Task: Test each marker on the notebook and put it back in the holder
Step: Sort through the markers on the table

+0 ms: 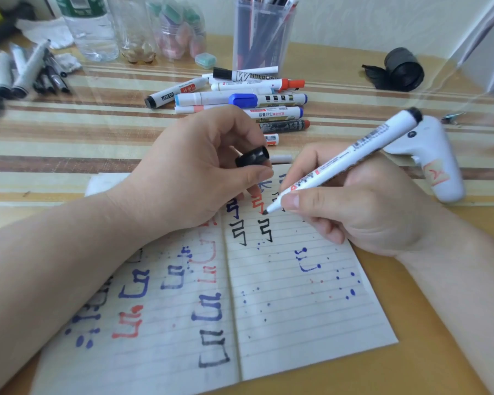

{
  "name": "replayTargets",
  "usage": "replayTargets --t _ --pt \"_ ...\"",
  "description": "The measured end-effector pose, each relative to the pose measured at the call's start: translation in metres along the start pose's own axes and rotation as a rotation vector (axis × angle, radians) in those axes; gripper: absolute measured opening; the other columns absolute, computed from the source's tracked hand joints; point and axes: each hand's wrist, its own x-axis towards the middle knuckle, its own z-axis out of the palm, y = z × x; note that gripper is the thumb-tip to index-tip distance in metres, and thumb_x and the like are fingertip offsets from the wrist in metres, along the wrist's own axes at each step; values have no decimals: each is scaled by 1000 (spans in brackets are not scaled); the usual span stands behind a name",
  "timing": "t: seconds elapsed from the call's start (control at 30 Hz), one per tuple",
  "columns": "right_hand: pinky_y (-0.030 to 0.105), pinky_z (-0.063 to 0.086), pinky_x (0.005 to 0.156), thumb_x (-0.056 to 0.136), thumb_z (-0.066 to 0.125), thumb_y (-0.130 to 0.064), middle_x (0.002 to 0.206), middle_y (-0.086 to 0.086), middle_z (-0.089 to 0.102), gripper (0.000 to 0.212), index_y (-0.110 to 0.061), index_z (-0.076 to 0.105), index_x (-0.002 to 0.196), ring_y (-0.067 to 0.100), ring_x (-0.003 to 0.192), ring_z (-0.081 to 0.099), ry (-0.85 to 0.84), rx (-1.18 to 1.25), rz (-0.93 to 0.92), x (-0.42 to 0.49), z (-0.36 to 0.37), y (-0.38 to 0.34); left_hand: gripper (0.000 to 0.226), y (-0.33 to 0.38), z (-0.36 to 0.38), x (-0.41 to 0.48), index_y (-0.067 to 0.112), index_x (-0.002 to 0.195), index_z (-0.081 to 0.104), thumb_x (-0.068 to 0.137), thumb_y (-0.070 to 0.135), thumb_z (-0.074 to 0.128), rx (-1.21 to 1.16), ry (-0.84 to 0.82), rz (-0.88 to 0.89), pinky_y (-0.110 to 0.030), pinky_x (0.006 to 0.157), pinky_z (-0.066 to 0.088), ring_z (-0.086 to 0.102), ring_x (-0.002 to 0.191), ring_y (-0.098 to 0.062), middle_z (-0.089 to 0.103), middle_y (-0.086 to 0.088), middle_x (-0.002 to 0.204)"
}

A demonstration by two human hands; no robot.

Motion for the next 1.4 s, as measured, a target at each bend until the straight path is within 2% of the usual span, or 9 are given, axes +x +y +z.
replayTargets --t 0.17,0.3,0.5,0.7,0.8,0.97,1.2,1.3,1.4 --pt "20 22 44 76 65 1 48 10 34 14 -13 65 74 19 45 23 153 241 -122 6 -3 3 18 3 0 -2 36 86 70 79 30 85 161 15 -1 -14 55 47 64 54 1 72 17 70" --pt "24 20 44 72 68 -6 54 15 37 5 -10 65 75 25 48 25 234 282 -160 6 -4 3 15 -1 -2 -3 38 89 73 77 41 81 175 -11 89 -30 62 53 65 66 -15 71 7 79" --pt "24 24 44 71 69 -22 54 13 45 13 -10 68 76 21 47 33 278 240 -182 6 -3 5 26 -3 -3 -1 37 105 70 80 38 78 152 -55 162 -43 71 58 68 76 -20 70 10 92" --pt "21 29 45 74 70 -13 54 13 45 2 -13 69 76 22 48 37 281 182 -179 5 -1 5 23 -5 -2 -1 25 101 78 80 36 78 163 -66 169 -44 72 58 68 77 -21 71 6 92" --pt "22 31 44 74 72 -22 55 11 49 9 -15 70 79 22 48 42 241 154 -162 4 1 5 22 -4 -2 -1 25 100 77 82 37 78 167 -72 180 -43 70 56 67 76 -21 70 4 91" --pt "22 33 39 82 74 -12 64 14 64 18 -12 57 84 22 48 56 230 180 -168 5 6 2 21 -1 -4 -2 23 107 77 89 34 73 164 -103 197 -43 69 54 67 76 -23 71 1 90" --pt "20 31 39 71 81 -26 67 12 68 20 -16 66 79 18 46 53 221 242 -125 5 4 -3 19 3 -5 -3 14 105 76 91 27 71 -166 -161 45 -21 56 49 64 59 -21 71 -4 79" --pt "20 29 40 67 83 -30 66 11 65 19 -19 70 77 18 47 51 206 261 -108 6 4 -3 16 3 -5 -1 17 100 78 88 27 73 -230 -178 14 -29 58 54 65 59 -24 74 -10 83" --pt "22 24 40 69 87 -41 62 9 60 31 -15 73 79 20 46 46 271 370 -132 6 0 -4 5 1 -7 1 20 85 79 83 24 76 -352 -148 -46 -31 57 53 63 55 -22 69 1 72"
